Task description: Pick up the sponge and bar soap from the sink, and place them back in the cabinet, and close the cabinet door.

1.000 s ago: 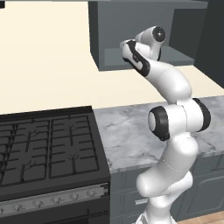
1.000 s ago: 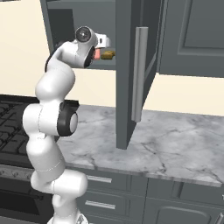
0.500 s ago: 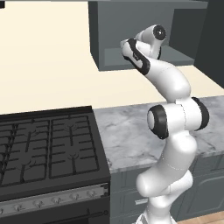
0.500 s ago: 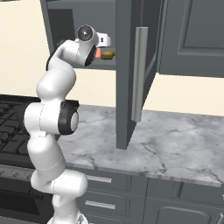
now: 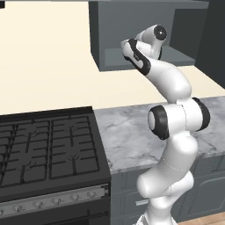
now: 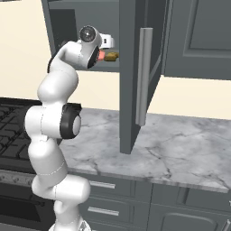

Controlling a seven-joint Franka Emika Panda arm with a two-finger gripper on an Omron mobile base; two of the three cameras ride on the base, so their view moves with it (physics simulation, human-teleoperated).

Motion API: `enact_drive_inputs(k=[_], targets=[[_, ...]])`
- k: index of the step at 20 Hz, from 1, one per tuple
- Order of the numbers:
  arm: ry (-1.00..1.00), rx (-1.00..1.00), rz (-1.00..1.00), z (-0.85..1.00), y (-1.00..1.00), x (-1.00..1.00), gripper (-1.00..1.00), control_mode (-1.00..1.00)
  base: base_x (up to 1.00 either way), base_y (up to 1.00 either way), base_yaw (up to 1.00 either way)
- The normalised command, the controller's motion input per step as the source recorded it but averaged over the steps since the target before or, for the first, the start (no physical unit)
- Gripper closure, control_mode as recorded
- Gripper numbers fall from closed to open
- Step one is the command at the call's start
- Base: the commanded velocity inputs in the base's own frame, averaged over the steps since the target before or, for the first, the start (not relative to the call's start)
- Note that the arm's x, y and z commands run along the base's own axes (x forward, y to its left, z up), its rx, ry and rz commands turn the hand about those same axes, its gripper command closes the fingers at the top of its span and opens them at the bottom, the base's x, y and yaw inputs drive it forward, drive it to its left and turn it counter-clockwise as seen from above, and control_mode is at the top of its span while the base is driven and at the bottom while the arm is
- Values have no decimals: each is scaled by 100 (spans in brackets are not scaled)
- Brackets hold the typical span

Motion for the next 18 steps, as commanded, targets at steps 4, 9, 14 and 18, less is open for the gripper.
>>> enact_drive_inputs(k=[4,9,14,18], targets=[[-1,0,0,0,0,-3,-100,-100,0,0,0],[-7,0,0,0,0,-37,-100,-100,0,0,0],[-12,-1,0,0,0,-61,-100,-100,0,0,0],[-12,-1,0,0,0,-70,-100,-100,0,0,0]])
